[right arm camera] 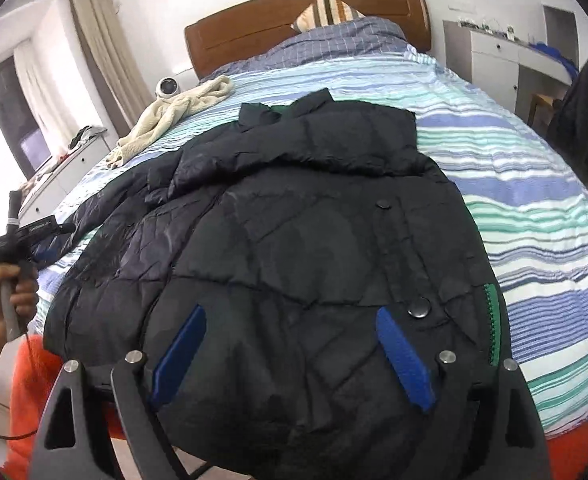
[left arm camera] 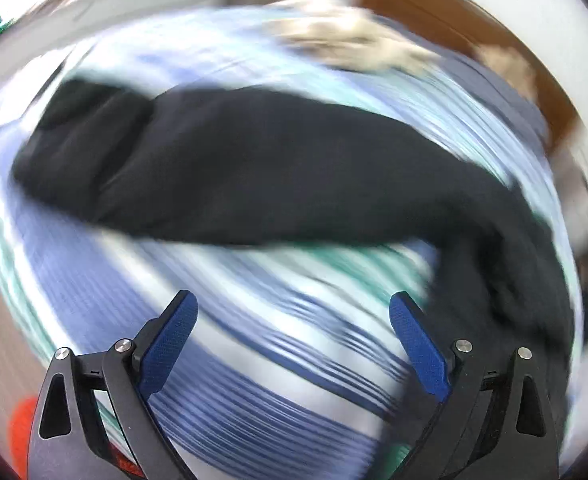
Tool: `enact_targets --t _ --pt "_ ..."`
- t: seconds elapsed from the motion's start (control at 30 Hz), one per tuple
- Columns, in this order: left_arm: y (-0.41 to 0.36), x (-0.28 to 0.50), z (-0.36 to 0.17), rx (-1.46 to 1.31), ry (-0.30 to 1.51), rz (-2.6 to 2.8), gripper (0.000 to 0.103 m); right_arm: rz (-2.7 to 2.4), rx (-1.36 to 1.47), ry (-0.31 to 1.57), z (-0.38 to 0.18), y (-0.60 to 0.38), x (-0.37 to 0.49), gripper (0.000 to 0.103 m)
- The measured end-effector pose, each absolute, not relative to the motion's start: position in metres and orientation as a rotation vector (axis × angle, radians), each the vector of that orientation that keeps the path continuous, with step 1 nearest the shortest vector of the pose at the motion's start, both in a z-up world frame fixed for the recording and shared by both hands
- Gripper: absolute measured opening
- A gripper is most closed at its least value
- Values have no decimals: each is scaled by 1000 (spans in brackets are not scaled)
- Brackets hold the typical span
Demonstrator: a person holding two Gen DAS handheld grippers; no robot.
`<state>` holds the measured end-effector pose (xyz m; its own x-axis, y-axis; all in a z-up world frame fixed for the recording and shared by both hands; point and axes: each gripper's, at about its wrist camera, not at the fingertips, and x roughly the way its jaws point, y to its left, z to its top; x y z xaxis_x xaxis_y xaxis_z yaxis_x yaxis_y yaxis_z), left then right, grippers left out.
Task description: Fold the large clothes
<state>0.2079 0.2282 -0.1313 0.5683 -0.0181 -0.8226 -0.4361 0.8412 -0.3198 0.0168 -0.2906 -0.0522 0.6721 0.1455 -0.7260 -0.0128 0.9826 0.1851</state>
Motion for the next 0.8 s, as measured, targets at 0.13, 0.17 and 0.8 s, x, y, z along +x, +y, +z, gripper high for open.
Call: enact_targets --t 0.13,0.17,0.8 --pt "295 205 -154 -855 788 371 98 138 150 835 -52 -274 14 89" --pt "306 209 -155 -902 752 404 101 150 144 842 -53 -270 14 89" --pt "109 289 68 -155 489 72 9 213 193 780 -51 -262 2 89"
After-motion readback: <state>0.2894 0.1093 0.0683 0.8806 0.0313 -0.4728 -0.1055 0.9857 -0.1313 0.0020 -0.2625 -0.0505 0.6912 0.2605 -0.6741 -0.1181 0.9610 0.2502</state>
